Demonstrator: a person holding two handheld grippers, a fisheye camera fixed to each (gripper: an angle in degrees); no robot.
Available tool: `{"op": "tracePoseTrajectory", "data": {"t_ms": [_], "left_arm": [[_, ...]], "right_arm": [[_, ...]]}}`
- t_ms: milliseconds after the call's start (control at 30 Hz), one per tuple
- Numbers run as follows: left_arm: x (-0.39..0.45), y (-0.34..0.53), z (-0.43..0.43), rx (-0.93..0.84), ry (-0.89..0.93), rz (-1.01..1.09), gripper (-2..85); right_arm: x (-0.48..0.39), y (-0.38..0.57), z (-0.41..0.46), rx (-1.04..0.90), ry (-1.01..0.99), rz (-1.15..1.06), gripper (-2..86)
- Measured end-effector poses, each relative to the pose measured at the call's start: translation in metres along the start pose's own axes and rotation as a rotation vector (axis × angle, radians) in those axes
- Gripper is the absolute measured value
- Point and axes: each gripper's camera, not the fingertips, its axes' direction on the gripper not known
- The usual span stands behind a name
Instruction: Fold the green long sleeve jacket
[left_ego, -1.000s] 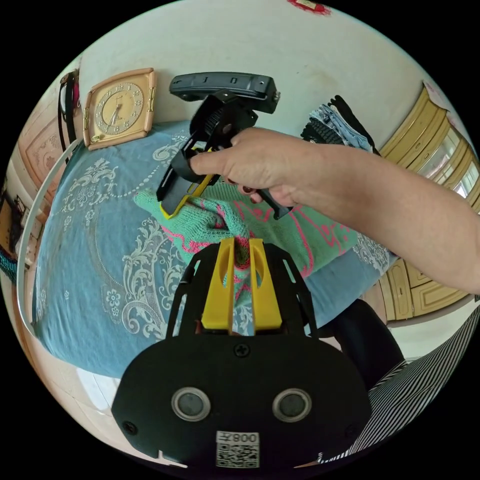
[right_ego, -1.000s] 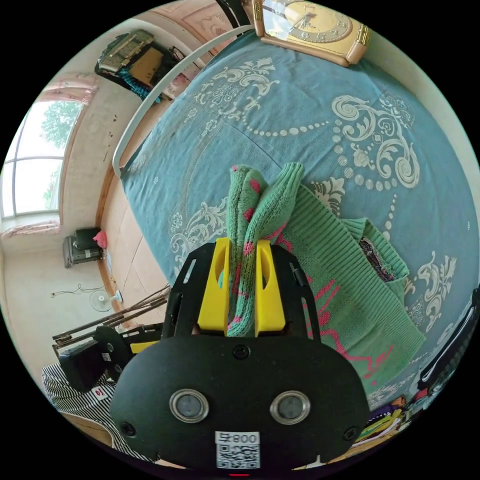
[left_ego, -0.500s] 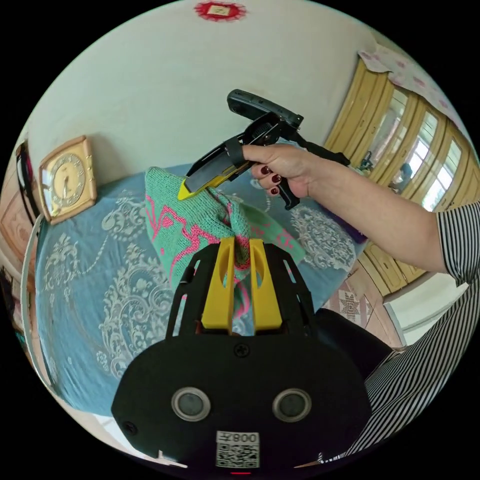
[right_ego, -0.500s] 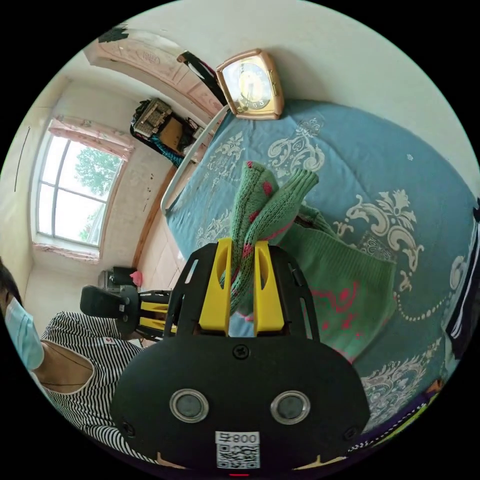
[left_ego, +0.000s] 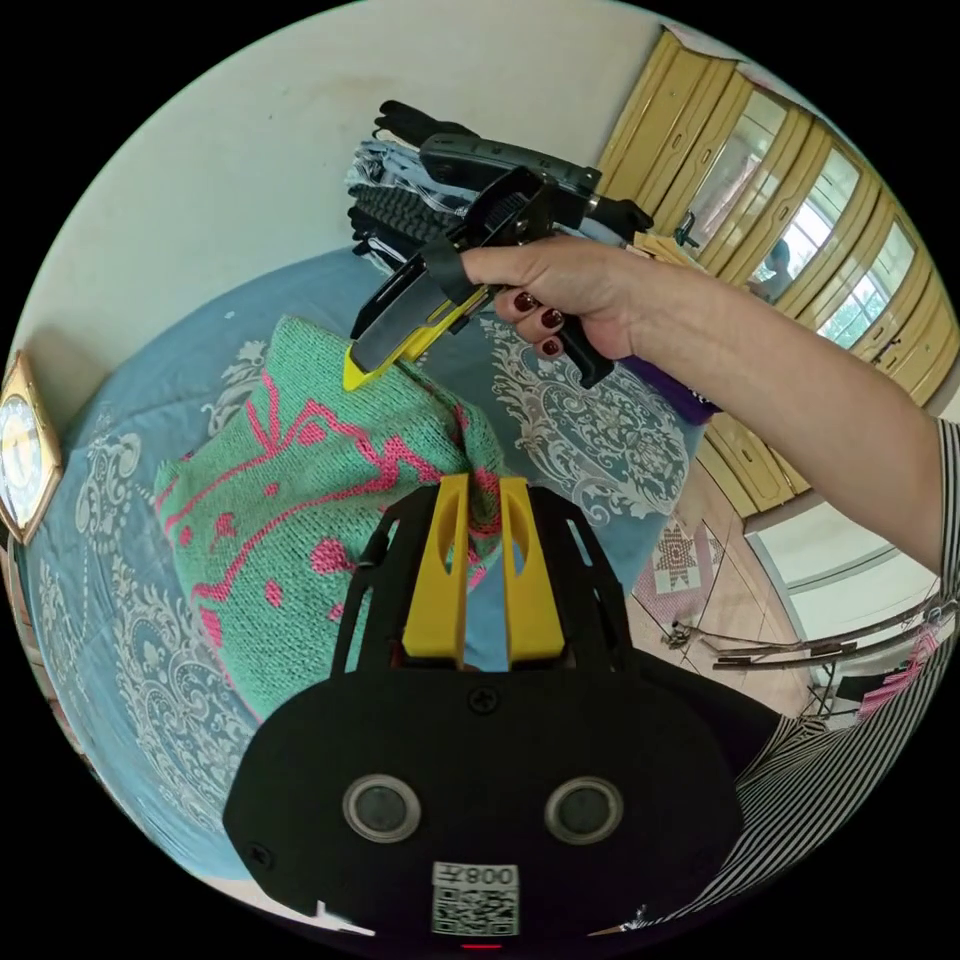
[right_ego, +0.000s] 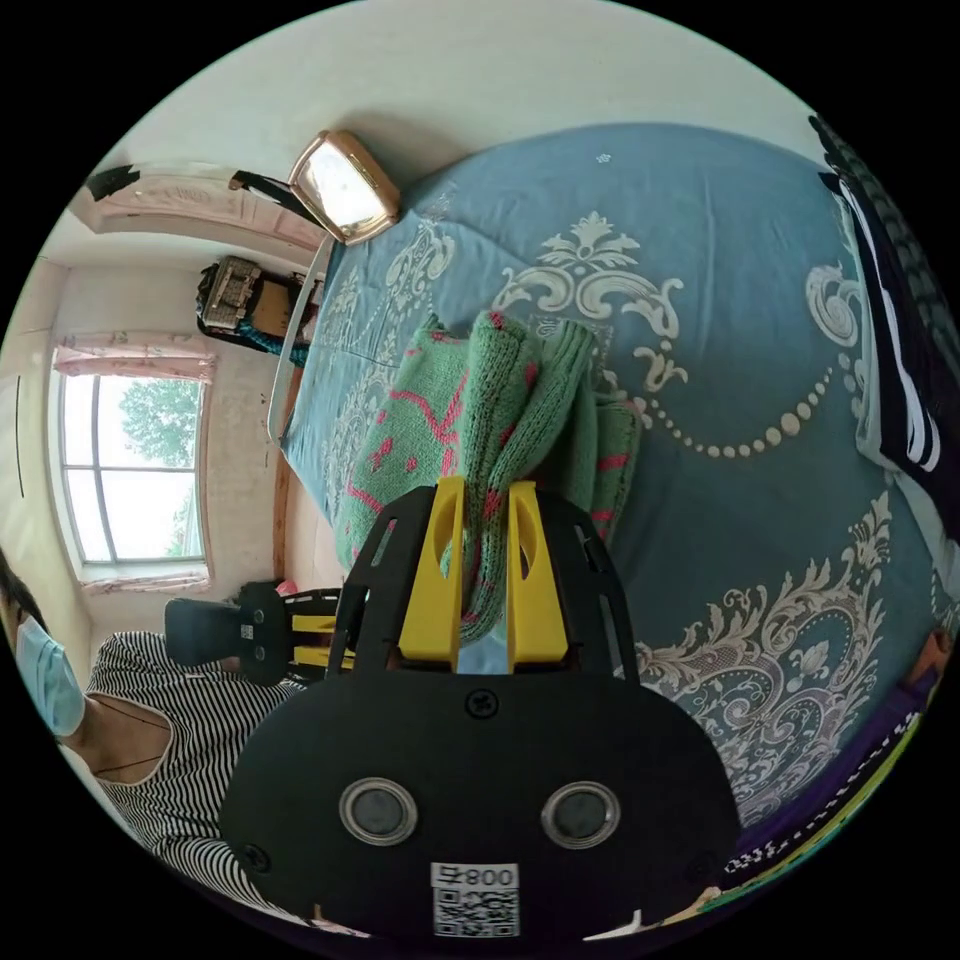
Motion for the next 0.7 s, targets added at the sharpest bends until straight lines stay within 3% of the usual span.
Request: {"op": "tracePoseTrajectory", "data": {"t_ms": [367, 567, 633, 700], "left_arm": [[0.011, -0.03, 0.084, -0.111, -0.017, -0.022, 6.2], [0.013, -0.04, 0.094, -0.101, -0.026, -0.024, 4.7], [0.014, -0.043, 0.088, -0.017, 0.032, -0.021, 3.9], [0.012, -0.048, 0.1, -0.091, 0.005, -0.021, 3.7]], "right_arm": [[0.106, 0.06, -0.025, 0.041, -0.125, 0.113, 8.1], [0.11, 0.094, -0.054, 0.089, -0.113, 0.101, 7.6], [0.107, 0.101, -0.061, 0.102, -0.112, 0.096, 7.2], [0.103, 0.107, -0.066, 0.104, -0.093, 0.098, 6.5]]}}
